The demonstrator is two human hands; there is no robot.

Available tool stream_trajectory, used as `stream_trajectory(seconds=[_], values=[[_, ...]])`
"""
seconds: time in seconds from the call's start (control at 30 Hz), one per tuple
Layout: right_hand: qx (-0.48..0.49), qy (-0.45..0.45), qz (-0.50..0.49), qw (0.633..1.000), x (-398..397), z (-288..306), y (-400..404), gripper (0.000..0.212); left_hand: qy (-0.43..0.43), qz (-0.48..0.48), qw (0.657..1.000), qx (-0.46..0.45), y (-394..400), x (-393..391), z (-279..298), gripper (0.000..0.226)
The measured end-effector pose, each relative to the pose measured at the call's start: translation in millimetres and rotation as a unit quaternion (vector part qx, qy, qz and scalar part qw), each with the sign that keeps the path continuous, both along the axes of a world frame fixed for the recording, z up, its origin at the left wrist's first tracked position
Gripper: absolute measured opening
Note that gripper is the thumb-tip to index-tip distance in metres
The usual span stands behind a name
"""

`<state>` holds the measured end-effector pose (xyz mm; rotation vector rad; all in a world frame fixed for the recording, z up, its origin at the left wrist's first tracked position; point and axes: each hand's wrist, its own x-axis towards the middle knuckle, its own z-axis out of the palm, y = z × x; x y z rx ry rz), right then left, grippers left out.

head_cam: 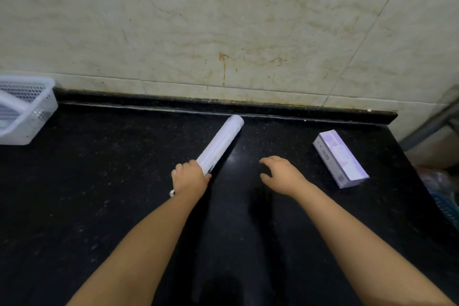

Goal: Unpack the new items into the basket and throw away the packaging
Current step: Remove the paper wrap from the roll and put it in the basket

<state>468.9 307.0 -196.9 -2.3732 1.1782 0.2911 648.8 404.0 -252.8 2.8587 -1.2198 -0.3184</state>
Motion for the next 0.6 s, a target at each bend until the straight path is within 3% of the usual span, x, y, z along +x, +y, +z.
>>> stream_trajectory(seconds=[0.13, 0.3, 0.43, 0.6], values=[[-0.055, -0.033, 0.074, 0.995, 12.1, 2.9, 17.9, 0.05, -0.053, -0.081, 0.995, -0.004, 45.5, 7.8, 14.4, 0.046], [-0.164, -0.082, 0.23, 0.956, 44.7, -7.0, 68.4, 0.07, -0.054, -0.165, 0.985, -0.007, 131.2, 18.1, 27.0, 0.055], [-0.169, -0.038, 0.352, 0.92, 76.0, -13.5, 114.6, 0.066, -0.052, -0.153, 0.987, -0.007, 202.2, 20.3, 36.2, 0.058], [-0.136, -0.073, 0.433, 0.888, 112.6, -19.6, 163.3, 0.066, -0.055, -0.094, 0.994, 0.019, 274.3, 40.2, 39.4, 0.061]])
